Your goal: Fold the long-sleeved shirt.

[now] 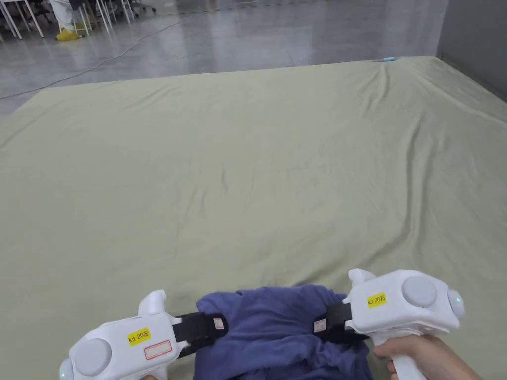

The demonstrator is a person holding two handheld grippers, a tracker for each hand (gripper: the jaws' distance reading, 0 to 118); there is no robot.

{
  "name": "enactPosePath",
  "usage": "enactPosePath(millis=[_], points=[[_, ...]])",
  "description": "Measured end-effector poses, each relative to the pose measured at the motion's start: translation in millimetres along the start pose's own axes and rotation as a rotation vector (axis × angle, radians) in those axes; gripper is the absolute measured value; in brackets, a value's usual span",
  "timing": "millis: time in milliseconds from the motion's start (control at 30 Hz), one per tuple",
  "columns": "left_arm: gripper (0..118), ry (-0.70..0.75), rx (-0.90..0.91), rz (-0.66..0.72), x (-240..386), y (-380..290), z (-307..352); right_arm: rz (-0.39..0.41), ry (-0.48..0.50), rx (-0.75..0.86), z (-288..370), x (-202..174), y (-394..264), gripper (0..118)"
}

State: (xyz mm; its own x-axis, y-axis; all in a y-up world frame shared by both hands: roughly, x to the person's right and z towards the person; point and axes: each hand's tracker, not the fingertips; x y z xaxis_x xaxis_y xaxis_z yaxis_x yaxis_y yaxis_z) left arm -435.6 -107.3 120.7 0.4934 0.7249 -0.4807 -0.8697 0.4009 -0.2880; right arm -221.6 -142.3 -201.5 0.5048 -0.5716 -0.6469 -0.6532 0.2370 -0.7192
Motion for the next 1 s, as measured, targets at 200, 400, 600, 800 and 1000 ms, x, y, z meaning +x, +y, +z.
enactPosePath(millis=[200, 400, 600, 800, 1000], points=[[0, -0.022, 0.059, -0.022, -2, 29, 47, 0.274, -0.17, 0.211, 5, -100, 8, 0], [0, 0.183, 0.136, -0.093, -70, 79, 142, 0.462, -0.075, 0.362, -44, -236, 21, 0], [0, 0.416, 0.235, -0.044, -197, 129, 257, 0.665, 0.032, 0.385, -162, -373, 14, 0], [1, 0.561, 0.248, 0.028, -267, 147, 293, 0.756, 0.036, 0.366, -250, -458, -15, 0], [116, 0.542, 0.396, 0.013, -260, 137, 286, 0.754, 0.029, 0.339, -247, -456, -12, 0]])
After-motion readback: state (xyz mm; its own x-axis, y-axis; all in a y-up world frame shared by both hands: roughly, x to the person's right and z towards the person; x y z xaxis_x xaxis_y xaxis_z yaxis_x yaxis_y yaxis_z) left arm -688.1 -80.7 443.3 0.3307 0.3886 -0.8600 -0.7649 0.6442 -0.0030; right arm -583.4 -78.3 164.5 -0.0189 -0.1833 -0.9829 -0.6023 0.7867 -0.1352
